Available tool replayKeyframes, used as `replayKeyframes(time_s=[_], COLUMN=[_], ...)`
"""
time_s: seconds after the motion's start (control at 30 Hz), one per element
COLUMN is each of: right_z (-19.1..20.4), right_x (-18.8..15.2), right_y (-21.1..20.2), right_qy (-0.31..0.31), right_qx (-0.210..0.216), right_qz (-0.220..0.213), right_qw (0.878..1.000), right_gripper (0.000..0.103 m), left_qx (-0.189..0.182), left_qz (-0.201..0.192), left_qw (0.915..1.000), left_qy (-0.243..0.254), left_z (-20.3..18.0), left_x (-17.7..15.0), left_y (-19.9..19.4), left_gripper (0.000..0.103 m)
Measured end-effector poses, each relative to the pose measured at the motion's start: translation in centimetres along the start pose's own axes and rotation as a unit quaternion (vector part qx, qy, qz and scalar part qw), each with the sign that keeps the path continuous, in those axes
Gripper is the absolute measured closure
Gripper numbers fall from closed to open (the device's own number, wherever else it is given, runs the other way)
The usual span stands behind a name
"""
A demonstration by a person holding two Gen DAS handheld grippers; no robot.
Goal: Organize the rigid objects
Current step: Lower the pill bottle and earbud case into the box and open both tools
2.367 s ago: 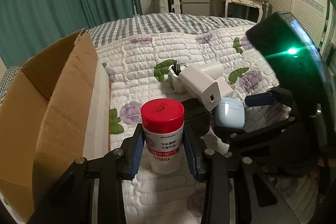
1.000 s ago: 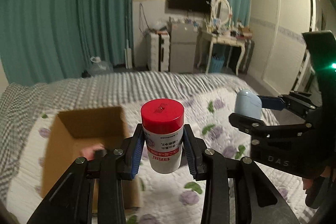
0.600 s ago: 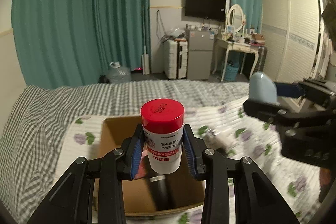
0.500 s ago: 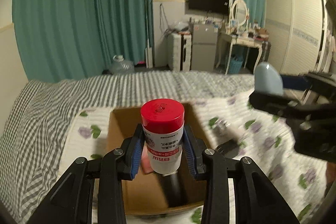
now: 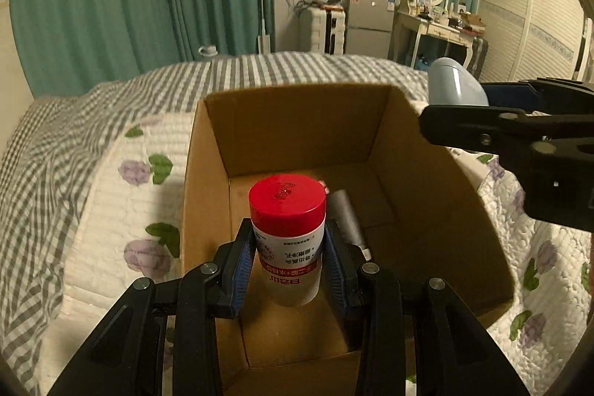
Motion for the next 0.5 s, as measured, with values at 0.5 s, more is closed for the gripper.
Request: replayKeyframes(time_s=[0.5], right_z=[1.1], right_x=[-0.3], right_y=[3.3], right_qy=[-0.004], right_qx=[-0.005], right_qz=[0.022], right_qw=[1.0], right_gripper=[0.044], left_qx=[0.01], left_qz=[-0.035], left_qw=[0.9992], left_qy=[-0.014], left_z=[0.7], left_x=[0.8], left_y=[-2.2], left_gripper=[0.044])
Point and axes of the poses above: each gripper's, at about its wrist camera, not at the fingertips, and y roughly the way its jaws point, z to its left, x to its top, the point moved 6 cm from there along y, roughly the way its jaws point, and after that the axes turned 7 degrees about -z, right-handed, at the moved point
